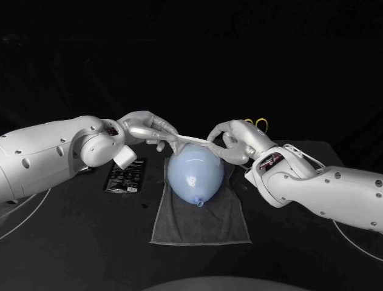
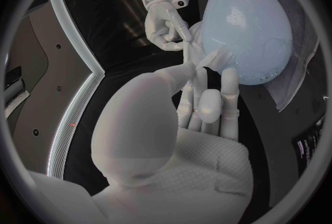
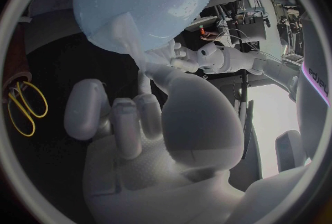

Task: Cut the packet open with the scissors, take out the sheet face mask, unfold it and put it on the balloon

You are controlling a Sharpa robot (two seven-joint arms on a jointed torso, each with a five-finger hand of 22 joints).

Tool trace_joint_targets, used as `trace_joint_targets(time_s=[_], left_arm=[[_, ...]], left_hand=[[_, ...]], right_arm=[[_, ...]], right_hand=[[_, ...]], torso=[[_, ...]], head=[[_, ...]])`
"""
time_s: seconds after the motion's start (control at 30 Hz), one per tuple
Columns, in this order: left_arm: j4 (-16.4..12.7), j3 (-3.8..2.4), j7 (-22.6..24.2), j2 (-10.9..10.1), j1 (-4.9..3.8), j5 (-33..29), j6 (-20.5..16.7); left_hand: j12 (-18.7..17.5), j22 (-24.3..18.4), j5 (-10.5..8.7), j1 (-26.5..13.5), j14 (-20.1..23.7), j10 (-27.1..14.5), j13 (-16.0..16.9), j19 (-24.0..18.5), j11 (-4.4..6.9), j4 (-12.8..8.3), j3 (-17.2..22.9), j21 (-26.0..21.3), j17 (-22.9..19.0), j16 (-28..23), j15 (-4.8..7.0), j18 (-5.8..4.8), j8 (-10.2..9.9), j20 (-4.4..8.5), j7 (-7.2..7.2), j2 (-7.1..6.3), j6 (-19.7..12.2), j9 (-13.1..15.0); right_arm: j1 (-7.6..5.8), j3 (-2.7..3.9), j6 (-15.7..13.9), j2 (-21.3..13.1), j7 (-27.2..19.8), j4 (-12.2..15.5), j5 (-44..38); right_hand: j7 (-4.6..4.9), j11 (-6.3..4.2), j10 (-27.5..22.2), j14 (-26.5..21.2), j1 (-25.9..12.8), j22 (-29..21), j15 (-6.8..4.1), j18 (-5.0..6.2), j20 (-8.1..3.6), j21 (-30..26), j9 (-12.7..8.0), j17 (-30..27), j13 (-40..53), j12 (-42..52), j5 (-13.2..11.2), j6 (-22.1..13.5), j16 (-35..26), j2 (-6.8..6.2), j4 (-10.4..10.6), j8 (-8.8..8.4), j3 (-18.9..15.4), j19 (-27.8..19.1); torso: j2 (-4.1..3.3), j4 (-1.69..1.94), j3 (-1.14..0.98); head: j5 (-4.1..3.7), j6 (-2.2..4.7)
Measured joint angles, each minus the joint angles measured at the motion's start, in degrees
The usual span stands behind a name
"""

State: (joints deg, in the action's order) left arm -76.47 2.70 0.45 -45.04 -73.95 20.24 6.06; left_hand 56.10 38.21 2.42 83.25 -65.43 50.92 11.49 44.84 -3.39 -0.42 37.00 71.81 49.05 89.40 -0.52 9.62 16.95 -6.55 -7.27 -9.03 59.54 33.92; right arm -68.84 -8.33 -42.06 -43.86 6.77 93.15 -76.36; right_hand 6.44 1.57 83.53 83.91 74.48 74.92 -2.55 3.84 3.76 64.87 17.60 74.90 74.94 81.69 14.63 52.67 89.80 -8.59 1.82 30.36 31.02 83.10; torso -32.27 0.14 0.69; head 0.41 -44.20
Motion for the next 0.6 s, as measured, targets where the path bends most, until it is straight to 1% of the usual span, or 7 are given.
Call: trace_joint_targets(time_s=[0.07,0.1,0.23,0.43,0.53,0.6], left_arm=[[0.07,0.0,0.02,-0.01,0.0,0.03,-0.09],[0.1,0.0,0.03,-0.01,-0.01,0.04,-0.12],[0.17,0.0,0.04,-0.04,-0.01,0.09,-0.23],[0.21,-0.01,0.04,-0.04,-0.01,0.1,-0.22],[0.23,-0.01,0.04,-0.04,-0.01,0.1,-0.2],[0.24,-0.01,0.02,-0.03,-0.02,0.1,-0.19]], left_hand=[[0.0,-0.01,0.14,0.0,0.0,0.0,0.0,0.0,0.0,0.0,0.0,-0.02,0.0,0.0,0.0,-0.14,-0.07,0.0,0.0,0.0,0.0,0.01],[-0.01,-0.01,0.14,0.0,0.0,0.0,0.0,0.0,0.0,0.01,-0.01,-0.02,0.0,0.0,0.0,0.05,-0.08,0.0,0.0,0.0,0.0,0.01],[-0.01,-0.03,0.14,0.0,0.0,0.0,0.0,0.0,0.0,0.01,-0.01,0.02,0.0,0.0,0.0,0.56,-0.08,0.0,0.0,0.0,0.0,0.03],[-0.02,-0.05,0.14,-0.24,0.0,-0.01,0.0,0.0,-0.01,0.01,-0.01,0.2,-0.01,-0.06,0.0,0.58,0.03,0.0,0.0,0.23,-0.01,0.05],[-0.02,-0.06,0.14,-0.31,0.01,-0.01,0.0,0.0,-0.01,0.02,-0.02,0.2,-0.02,-0.07,0.0,0.59,0.09,0.0,0.0,0.31,-0.02,0.06],[-0.02,-0.07,0.13,-0.31,0.01,-0.01,-0.01,0.0,-0.01,0.02,-0.02,0.2,-0.02,-0.07,0.0,0.58,0.09,0.0,0.01,0.3,-0.02,0.06]], right_arm=[[-0.02,0.0,0.56,-0.29,0.14,0.06,-0.01],[-0.03,0.0,0.73,-0.39,0.19,0.09,-0.02],[-0.08,0.0,1.79,-0.99,0.47,0.33,-0.06],[-0.13,0.0,2.94,-1.77,0.62,0.69,-0.09],[-0.16,0.0,3.29,-2.21,0.65,0.72,-0.1],[-0.18,0.0,3.48,-2.54,0.66,0.74,-0.1]], right_hand=[[-0.01,0.22,-0.22,0.04,-0.04,-0.01,0.23,0.0,0.05,-0.44,-0.04,0.0,-0.01,-0.21,0.0,-0.37,0.0,-0.04,0.0,-0.07,0.0,-0.05],[-0.01,0.32,-0.32,0.12,-0.26,-0.02,0.31,0.0,0.05,-0.53,-0.09,0.0,-0.01,-0.34,0.01,-0.37,0.0,-0.26,0.0,-0.23,0.0,-0.05],[-0.01,0.4,-0.4,0.12,-0.3,-0.02,0.31,0.0,0.05,-0.53,-0.14,0.01,-0.04,-0.41,0.01,-0.37,0.0,-0.3,0.0,-0.29,0.0,-0.05],[-0.01,0.4,-0.4,0.11,-0.3,0.0,0.31,0.0,0.05,-0.53,-0.15,0.05,-0.04,-0.41,0.01,-0.37,0.0,-0.3,-0.08,-0.33,0.39,-0.05],[-0.04,0.39,-0.41,0.11,-0.29,0.01,0.31,0.0,0.05,-0.53,-0.13,0.05,-0.02,-0.42,0.35,-0.33,-0.03,-0.29,-0.66,-0.33,0.97,-0.06],[-0.2,0.39,-0.41,0.11,0.09,0.02,0.32,0.0,0.05,-0.53,-0.1,0.05,-0.01,-0.42,0.35,-0.18,-0.04,0.09,-0.79,-0.17,1.1,-0.06]], torso=[[0.01,-0.01,0.01],[0.01,-0.01,0.01],[0.01,-0.01,0.02],[0.02,-0.01,0.01],[0.03,-0.01,0.01],[0.03,-0.01,0.01]], head=[[-0.01,0.0],[0.0,0.0],[0.1,-0.04],[0.14,-0.09],[0.07,-0.08],[-0.02,-0.07]])
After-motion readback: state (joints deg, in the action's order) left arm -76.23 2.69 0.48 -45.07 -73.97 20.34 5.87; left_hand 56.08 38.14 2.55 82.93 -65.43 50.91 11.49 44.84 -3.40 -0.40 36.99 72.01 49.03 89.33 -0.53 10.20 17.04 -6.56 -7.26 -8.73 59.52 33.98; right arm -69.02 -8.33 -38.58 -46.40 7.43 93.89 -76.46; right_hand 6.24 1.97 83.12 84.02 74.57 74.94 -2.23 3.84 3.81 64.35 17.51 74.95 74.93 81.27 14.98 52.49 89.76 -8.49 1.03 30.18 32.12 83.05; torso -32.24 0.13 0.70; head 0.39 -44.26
